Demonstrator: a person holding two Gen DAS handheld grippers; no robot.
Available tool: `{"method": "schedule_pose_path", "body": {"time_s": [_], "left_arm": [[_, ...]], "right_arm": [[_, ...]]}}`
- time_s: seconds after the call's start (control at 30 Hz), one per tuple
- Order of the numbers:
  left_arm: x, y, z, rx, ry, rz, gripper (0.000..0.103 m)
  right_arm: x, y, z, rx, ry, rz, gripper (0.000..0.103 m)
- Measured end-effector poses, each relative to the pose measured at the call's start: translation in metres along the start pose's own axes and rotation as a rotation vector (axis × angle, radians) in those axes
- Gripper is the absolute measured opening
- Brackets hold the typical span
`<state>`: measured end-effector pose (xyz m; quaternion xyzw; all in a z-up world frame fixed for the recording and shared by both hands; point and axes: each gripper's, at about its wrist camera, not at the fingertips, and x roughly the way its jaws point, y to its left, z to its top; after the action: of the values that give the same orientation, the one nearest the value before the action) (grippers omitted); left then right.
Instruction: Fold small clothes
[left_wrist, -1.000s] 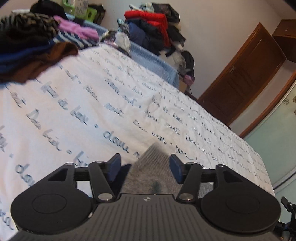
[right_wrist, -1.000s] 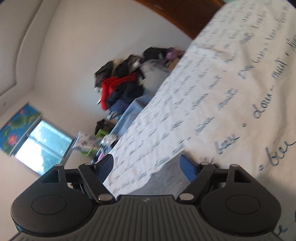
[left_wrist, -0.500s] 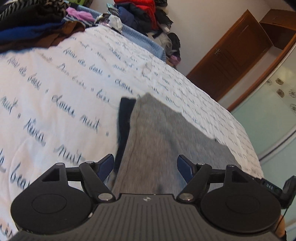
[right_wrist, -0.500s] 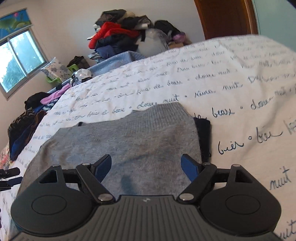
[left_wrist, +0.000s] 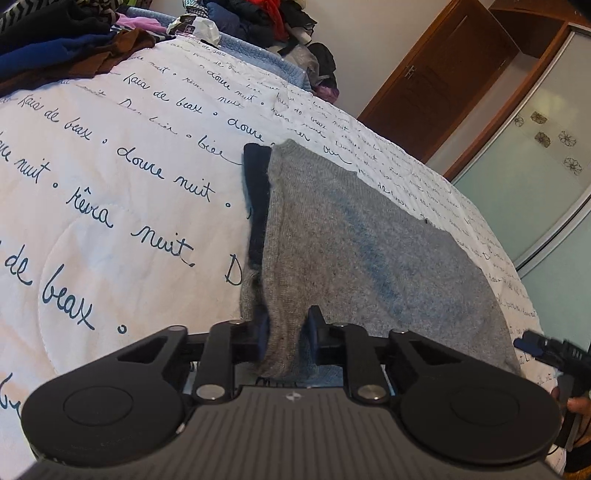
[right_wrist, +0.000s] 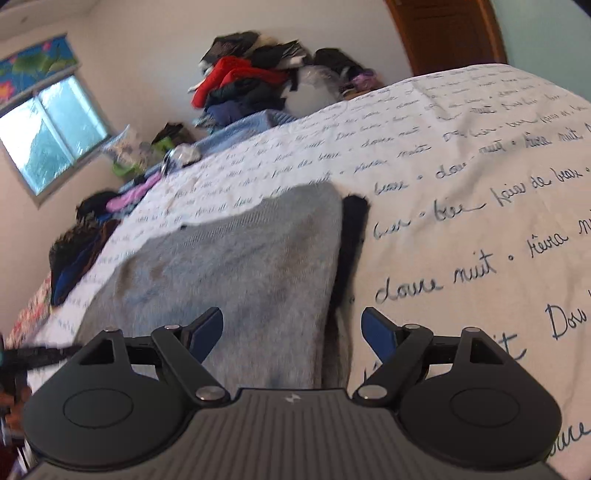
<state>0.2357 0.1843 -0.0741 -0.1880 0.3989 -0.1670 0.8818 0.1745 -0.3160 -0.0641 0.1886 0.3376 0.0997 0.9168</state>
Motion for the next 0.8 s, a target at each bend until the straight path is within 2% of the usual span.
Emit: {"method": "schedule_pose_path", "body": {"time_s": [0.03, 0.07, 0.13, 0.17, 0.27, 0.4, 0.5, 0.57, 0.63, 0.67, 0.73, 0.8], "left_arm": [[0.0, 0.001, 0.0, -0.006, 0.0, 0.003, 0.014], [0.001, 0.002, 0.0, -0.008, 0.002, 0.007, 0.013], [0.0, 0.003, 0.0, -0.013, 0.003, 0.012, 0.012], [-0.001, 0.004, 0.0, -0.012, 0.004, 0.016, 0.011], [-0.005, 0.007, -0.002, 0.001, 0.006, 0.05, 0.01], [-0.007, 0.012, -0.002, 0.001, 0.019, 0.073, 0.01], [-0.012, 0.002, 0.003, 0.039, 0.011, 0.09, 0.011], [-0.015, -0.008, 0.006, 0.063, -0.005, 0.129, 0.016], [-0.019, -0.017, 0.007, 0.081, -0.036, 0.149, 0.025], [-0.021, -0.022, 0.008, 0.087, -0.055, 0.16, 0.032], [-0.022, -0.033, 0.009, 0.101, -0.091, 0.178, 0.039], [-0.022, -0.044, 0.009, 0.125, -0.113, 0.172, 0.046]], "right_arm": [[0.003, 0.003, -0.004, -0.026, 0.021, -0.003, 0.07], [0.007, 0.005, -0.008, -0.037, 0.044, -0.019, 0.044], [0.015, 0.007, -0.017, -0.062, 0.076, -0.051, 0.015], [0.016, 0.006, -0.022, -0.068, 0.08, -0.053, 0.008], [0.011, 0.003, -0.027, -0.062, 0.067, -0.067, 0.006], [0.005, 0.0, -0.028, -0.065, 0.075, -0.094, 0.006], [-0.01, 0.015, -0.021, -0.055, -0.014, -0.203, 0.012], [-0.019, 0.031, -0.017, -0.081, -0.087, -0.224, 0.025], [-0.022, 0.049, -0.018, -0.118, -0.11, -0.141, 0.041], [-0.019, 0.056, -0.02, -0.134, -0.094, -0.092, 0.061], [-0.008, 0.067, -0.025, -0.171, -0.054, -0.037, 0.074], [0.01, 0.07, -0.032, -0.203, -0.006, -0.103, 0.074]]}}
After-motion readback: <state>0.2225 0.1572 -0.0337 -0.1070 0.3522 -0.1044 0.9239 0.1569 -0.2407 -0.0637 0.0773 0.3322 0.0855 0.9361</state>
